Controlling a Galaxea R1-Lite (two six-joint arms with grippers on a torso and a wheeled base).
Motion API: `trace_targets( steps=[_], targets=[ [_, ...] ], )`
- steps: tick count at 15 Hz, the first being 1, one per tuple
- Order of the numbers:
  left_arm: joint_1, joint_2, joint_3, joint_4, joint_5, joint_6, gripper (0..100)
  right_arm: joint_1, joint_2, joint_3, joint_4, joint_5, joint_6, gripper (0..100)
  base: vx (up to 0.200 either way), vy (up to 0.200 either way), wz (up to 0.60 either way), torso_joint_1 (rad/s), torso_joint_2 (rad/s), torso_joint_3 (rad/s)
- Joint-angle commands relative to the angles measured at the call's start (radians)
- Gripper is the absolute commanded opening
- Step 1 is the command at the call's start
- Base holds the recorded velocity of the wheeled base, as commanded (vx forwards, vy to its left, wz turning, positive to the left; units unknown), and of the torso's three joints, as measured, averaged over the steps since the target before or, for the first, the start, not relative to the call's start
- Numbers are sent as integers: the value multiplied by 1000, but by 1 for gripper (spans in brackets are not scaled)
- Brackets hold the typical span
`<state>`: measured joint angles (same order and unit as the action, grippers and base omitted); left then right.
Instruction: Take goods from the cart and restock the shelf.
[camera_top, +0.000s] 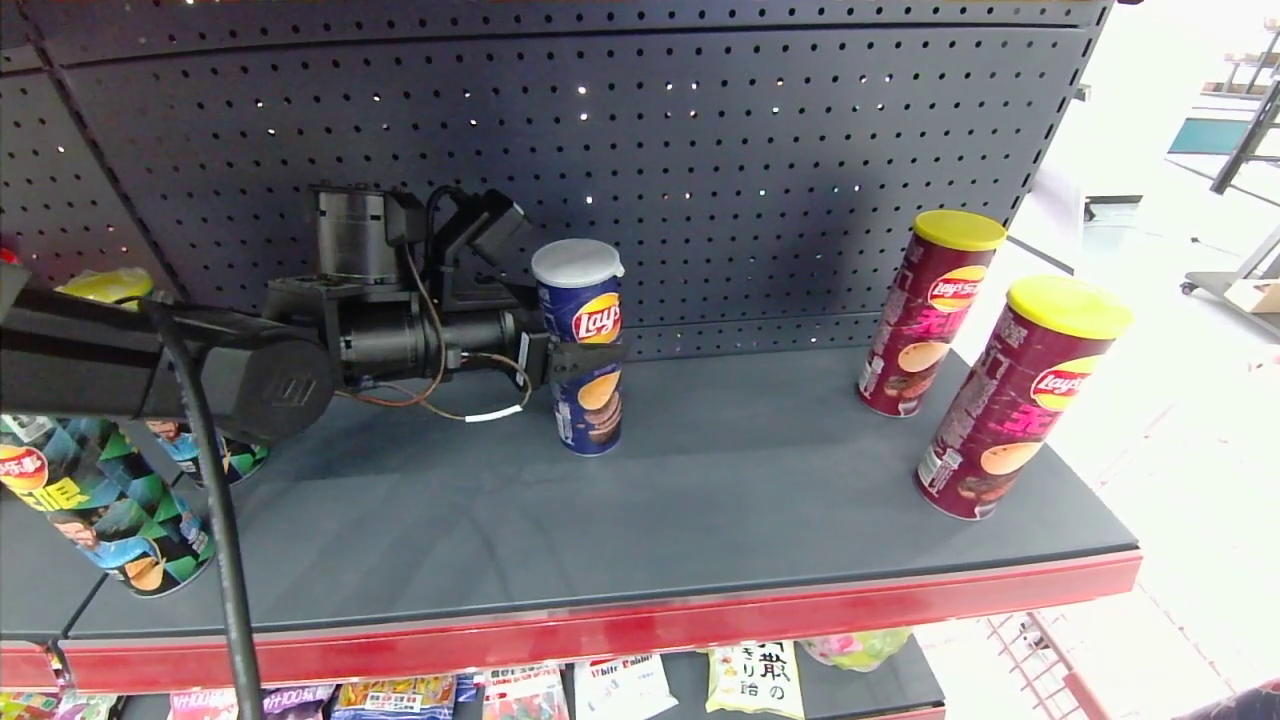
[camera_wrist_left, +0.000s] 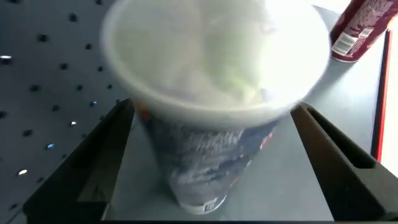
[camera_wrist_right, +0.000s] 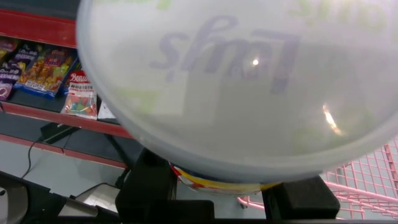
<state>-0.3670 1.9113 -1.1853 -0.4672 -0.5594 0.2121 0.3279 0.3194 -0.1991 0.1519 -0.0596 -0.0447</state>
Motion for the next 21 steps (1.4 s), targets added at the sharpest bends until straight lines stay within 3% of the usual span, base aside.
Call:
trace_targets(
  steps=[1,6,7,14,16,19,21],
  targets=[
    [-1,34,-7,-30,4,-2,100,0,3,1,0,0,0,0,0,0,0,0,0,0],
    [-4,60,-43,-80,19,-33,100,0,3,-2,0,-2,0,0,0,0,0,0,0,0],
    [-9,60,-45,-82,19,-34,0,0,4,0,0,-2,0,0,0,0,0,0,0,0],
    [-16,17,-16,-73,-1,-40,0,-1,3,0,0,-2,0,0,0,0,0,0,0,0],
    [-13,-57,36,-64,-67,-40,0,-1,4,0,0,-2,5,0,0,0,0,0,0,0],
    [-10,-190,177,-53,-215,-36,0,-1,4,-3,0,-3,5,0,0,0,0,0,0,0],
    [-15,-264,294,-59,-255,-23,0,-1,9,-9,0,-8,5,0,0,0,0,0,0,0]
  ],
)
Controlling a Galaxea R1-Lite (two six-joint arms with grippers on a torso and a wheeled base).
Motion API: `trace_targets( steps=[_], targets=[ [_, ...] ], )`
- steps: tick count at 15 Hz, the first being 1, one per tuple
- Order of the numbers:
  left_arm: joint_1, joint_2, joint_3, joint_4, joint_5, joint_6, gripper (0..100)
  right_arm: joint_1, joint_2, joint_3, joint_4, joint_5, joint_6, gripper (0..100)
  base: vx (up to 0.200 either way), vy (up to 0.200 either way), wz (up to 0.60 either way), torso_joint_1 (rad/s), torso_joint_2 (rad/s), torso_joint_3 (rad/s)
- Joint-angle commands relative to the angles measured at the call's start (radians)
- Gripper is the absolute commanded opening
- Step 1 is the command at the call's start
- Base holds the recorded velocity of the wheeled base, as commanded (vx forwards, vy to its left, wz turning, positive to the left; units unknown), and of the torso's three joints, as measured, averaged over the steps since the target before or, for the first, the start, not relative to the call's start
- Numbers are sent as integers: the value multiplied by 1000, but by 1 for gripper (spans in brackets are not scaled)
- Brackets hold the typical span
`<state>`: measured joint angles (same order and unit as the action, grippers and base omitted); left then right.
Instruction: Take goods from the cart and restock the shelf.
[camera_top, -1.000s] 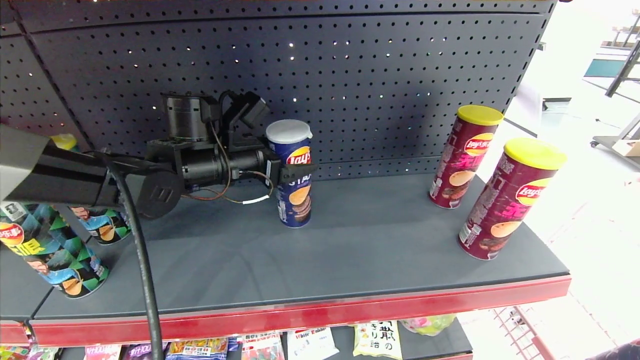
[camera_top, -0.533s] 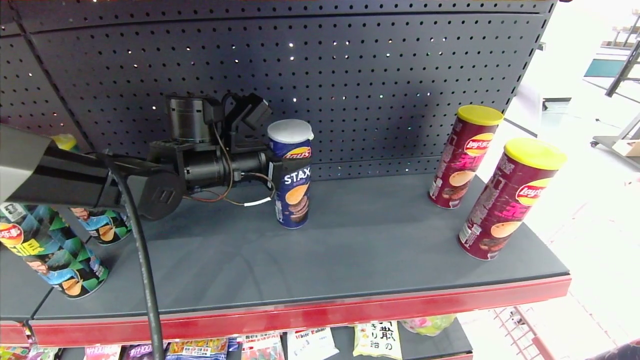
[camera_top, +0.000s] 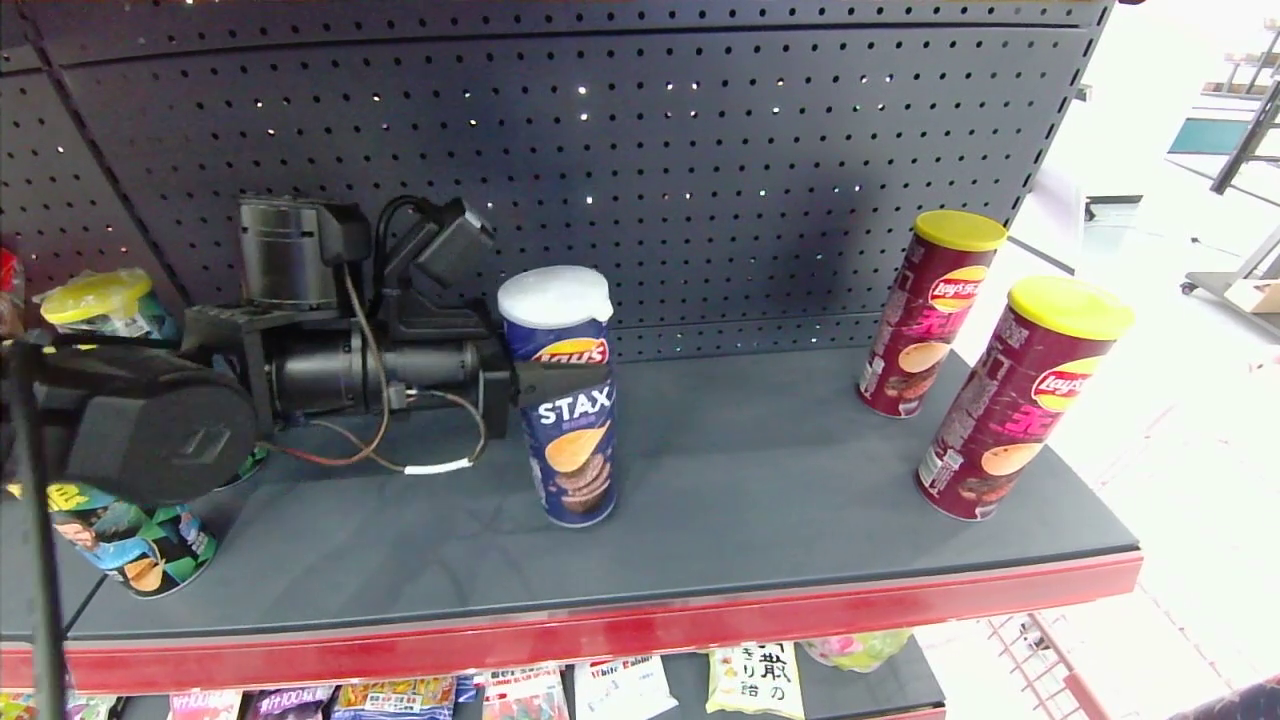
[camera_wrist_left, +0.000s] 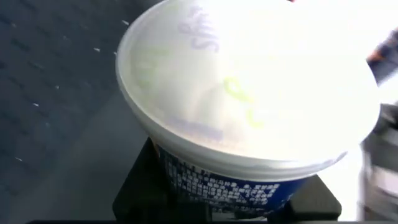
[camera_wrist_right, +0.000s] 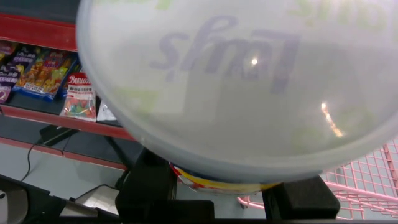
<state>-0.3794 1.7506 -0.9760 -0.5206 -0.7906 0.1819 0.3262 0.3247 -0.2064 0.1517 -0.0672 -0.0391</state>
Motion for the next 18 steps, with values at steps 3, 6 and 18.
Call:
trace_targets(
  steps=[3,6,18],
  targets=[
    [-19,-154,171,-7,-56,11,0,1,5,-2,0,0,-1,0,0,0,0,0,0,0],
    [-18,-143,181,-7,-75,68,0,1,5,-4,0,-2,-1,0,0,0,0,0,0,0],
    [-9,-105,214,-12,-88,143,0,-13,5,-16,0,-2,-1,0,0,0,0,0,0,0]
  ],
)
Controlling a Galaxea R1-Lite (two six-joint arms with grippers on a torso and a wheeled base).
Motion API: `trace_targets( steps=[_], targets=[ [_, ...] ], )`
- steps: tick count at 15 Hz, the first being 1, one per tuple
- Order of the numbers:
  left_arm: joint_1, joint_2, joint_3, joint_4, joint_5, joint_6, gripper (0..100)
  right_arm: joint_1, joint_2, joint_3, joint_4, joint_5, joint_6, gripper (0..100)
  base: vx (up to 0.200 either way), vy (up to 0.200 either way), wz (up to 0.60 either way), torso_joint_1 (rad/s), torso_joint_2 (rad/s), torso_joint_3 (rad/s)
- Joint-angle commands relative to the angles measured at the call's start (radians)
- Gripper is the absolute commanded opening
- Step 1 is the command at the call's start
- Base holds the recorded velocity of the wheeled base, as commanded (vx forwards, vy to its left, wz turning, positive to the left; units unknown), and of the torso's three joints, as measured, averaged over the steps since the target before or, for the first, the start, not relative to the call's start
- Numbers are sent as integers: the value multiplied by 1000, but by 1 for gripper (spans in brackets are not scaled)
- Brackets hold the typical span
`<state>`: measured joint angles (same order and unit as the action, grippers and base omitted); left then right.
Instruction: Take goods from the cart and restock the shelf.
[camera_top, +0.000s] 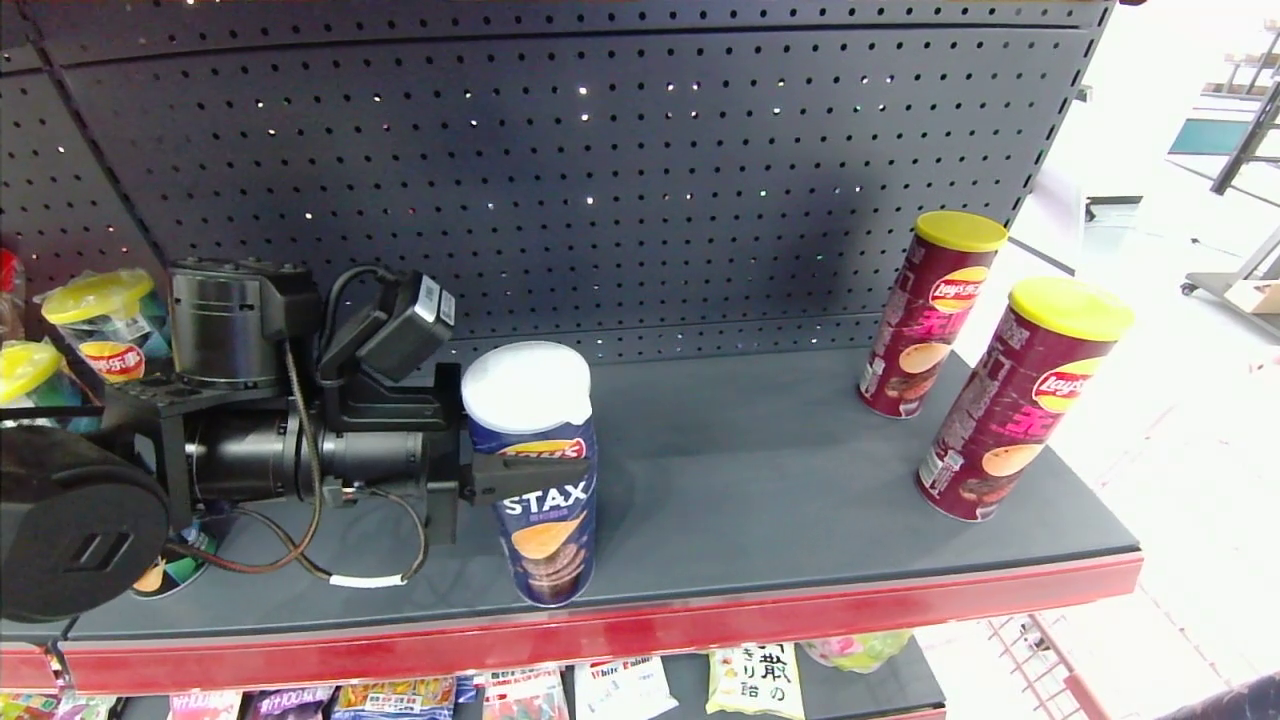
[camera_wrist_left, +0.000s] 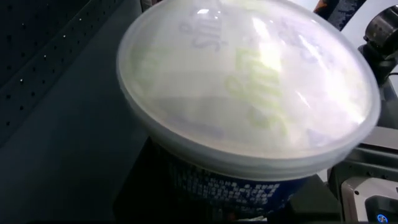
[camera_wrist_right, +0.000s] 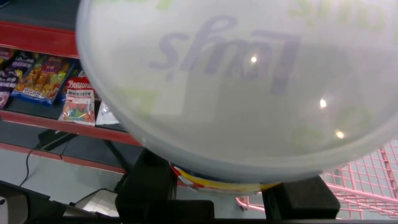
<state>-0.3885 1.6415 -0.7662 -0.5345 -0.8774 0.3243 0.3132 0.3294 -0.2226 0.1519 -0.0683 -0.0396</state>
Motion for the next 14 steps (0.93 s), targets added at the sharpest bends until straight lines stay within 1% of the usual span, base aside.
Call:
trace_targets(
  steps=[1,4,8,11,14],
  targets=[
    [3,3,5,2,-11,2,0,0,2,-1,0,1,0,0,0,0,0,0,0,0],
    [16,0,8,4,-49,4,0,0,5,-4,0,-1,0,0,0,0,0,0,0,0],
    [17,-3,44,-2,-57,4,0,0,11,-11,0,-1,-2,0,0,0,0,0,0,0],
    [17,-3,59,-16,-63,-7,0,0,13,-12,0,-1,0,0,0,0,0,0,0,0],
    [23,-2,57,-16,-92,-8,0,0,13,-12,0,-1,-2,0,0,0,0,0,0,0]
  ],
)
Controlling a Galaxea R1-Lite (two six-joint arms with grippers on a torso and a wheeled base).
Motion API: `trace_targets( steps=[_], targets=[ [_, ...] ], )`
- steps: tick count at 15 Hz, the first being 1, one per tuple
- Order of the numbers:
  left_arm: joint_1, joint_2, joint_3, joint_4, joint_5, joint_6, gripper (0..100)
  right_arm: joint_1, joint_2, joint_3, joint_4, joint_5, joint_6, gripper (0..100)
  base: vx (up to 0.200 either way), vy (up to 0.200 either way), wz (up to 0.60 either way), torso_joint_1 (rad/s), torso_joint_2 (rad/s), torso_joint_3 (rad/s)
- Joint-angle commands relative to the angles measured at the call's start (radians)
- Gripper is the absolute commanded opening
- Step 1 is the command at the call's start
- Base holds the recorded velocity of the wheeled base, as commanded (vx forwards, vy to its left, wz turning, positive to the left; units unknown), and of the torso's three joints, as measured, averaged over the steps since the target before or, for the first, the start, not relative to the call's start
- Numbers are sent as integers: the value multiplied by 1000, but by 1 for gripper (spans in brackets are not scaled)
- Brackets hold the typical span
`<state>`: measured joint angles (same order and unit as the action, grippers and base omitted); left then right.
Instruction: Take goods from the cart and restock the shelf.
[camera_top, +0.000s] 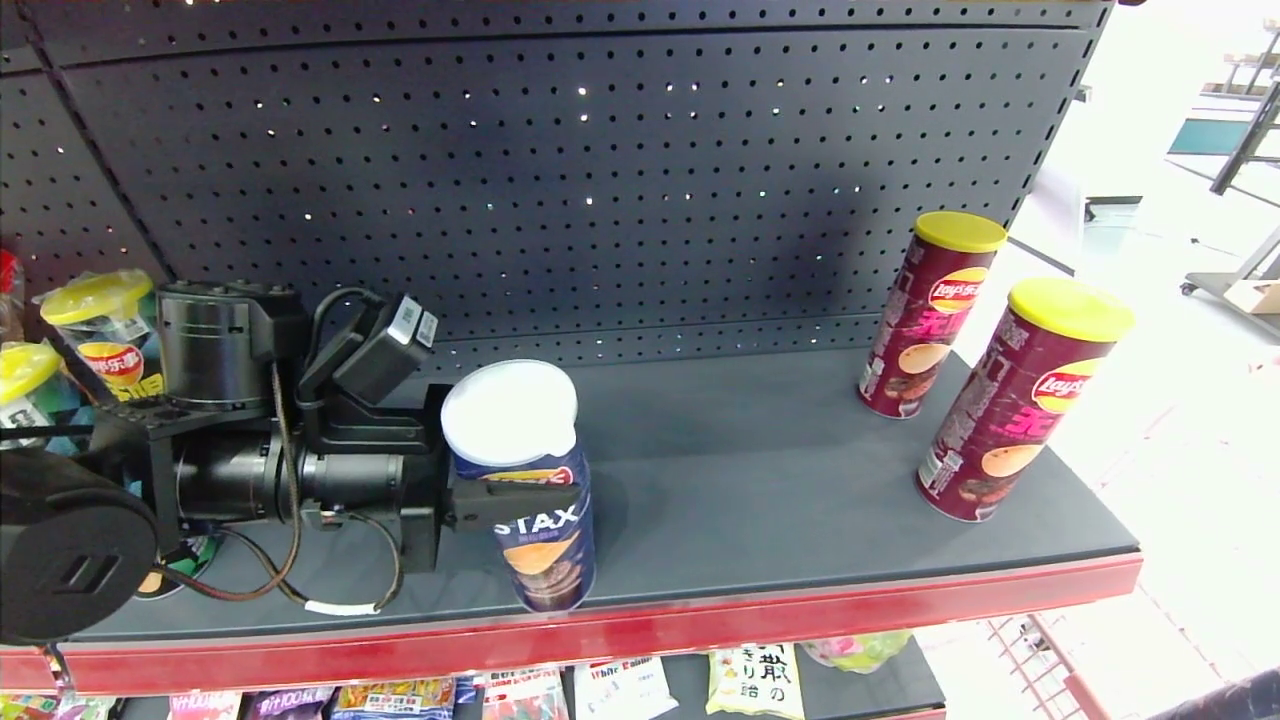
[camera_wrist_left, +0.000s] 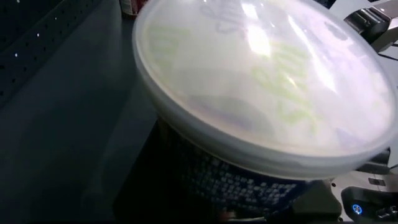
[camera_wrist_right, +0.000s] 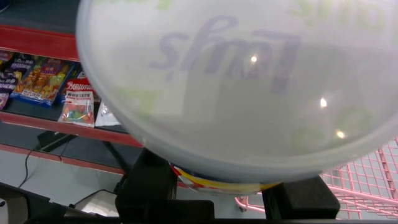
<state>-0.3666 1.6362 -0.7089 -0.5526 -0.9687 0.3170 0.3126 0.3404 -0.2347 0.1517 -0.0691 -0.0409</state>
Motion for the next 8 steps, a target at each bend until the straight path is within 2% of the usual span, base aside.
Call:
trace_targets(
  steps=[1,4,5,8],
  targets=[
    [5,5,0,2,-2,-1,0,0,0,0,0,0,-1,0,0,0,0,0,0,0],
    [14,7,0,2,-2,2,0,0,0,0,0,0,-1,0,0,0,0,0,0,0],
    [14,7,0,2,-1,2,100,0,0,0,0,0,-1,0,0,0,0,0,0,0],
    [15,2,5,2,8,1,100,0,0,0,0,0,1,0,0,0,0,0,0,0]
  ],
)
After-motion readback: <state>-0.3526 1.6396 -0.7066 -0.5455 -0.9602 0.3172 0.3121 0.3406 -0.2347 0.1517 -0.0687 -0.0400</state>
